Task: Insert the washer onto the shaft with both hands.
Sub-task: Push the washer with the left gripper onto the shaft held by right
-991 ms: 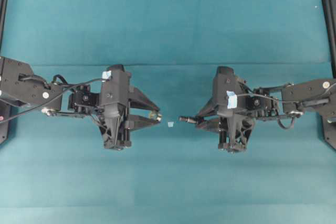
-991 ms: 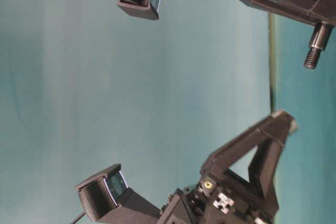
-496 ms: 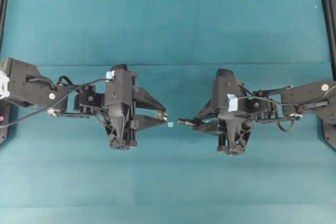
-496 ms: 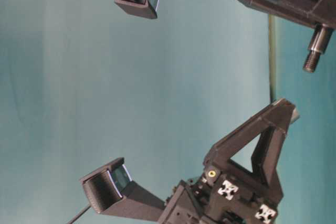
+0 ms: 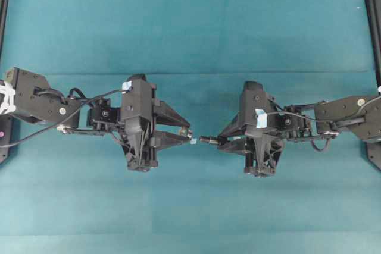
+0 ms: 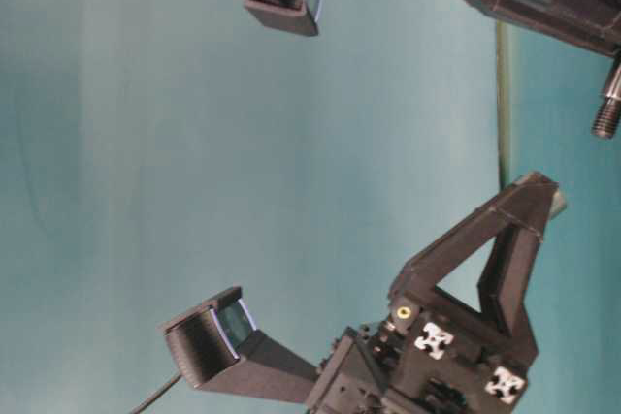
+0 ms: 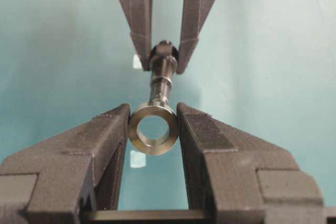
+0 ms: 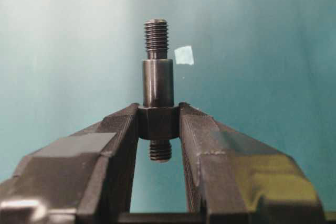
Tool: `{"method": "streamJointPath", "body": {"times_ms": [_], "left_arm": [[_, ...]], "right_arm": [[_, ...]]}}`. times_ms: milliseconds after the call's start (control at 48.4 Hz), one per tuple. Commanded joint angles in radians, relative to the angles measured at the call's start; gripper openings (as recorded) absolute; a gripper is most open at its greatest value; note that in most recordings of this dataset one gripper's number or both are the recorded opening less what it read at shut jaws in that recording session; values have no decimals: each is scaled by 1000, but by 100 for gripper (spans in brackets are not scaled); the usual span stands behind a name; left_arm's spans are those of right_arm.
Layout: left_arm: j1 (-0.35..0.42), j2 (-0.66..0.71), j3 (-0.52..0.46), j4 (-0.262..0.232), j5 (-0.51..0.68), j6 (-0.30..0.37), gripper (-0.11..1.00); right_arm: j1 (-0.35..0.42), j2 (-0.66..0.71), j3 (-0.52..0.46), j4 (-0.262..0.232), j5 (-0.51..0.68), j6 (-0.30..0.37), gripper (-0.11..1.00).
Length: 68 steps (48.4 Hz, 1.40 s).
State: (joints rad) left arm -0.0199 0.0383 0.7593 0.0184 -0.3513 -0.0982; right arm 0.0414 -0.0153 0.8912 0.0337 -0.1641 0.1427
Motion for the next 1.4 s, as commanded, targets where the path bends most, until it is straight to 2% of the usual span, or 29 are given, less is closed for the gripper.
{"method": "streamJointPath", "body": {"times_ms": [0, 496, 1280, 1383], "left_arm": [[-3, 0, -14, 3, -9, -3, 36], [-3, 29, -21, 3, -75, -6, 36], [-9, 32, -23, 3, -80, -6, 36], [-11, 37, -28, 3, -83, -21, 36]], "right_arm": [[3, -6, -3, 2, -23, 9, 0], [3, -2, 2, 2, -81, 9, 0], [2, -2, 2, 6, -140, 11, 0], [2, -2, 3, 5, -144, 11, 0]]}}
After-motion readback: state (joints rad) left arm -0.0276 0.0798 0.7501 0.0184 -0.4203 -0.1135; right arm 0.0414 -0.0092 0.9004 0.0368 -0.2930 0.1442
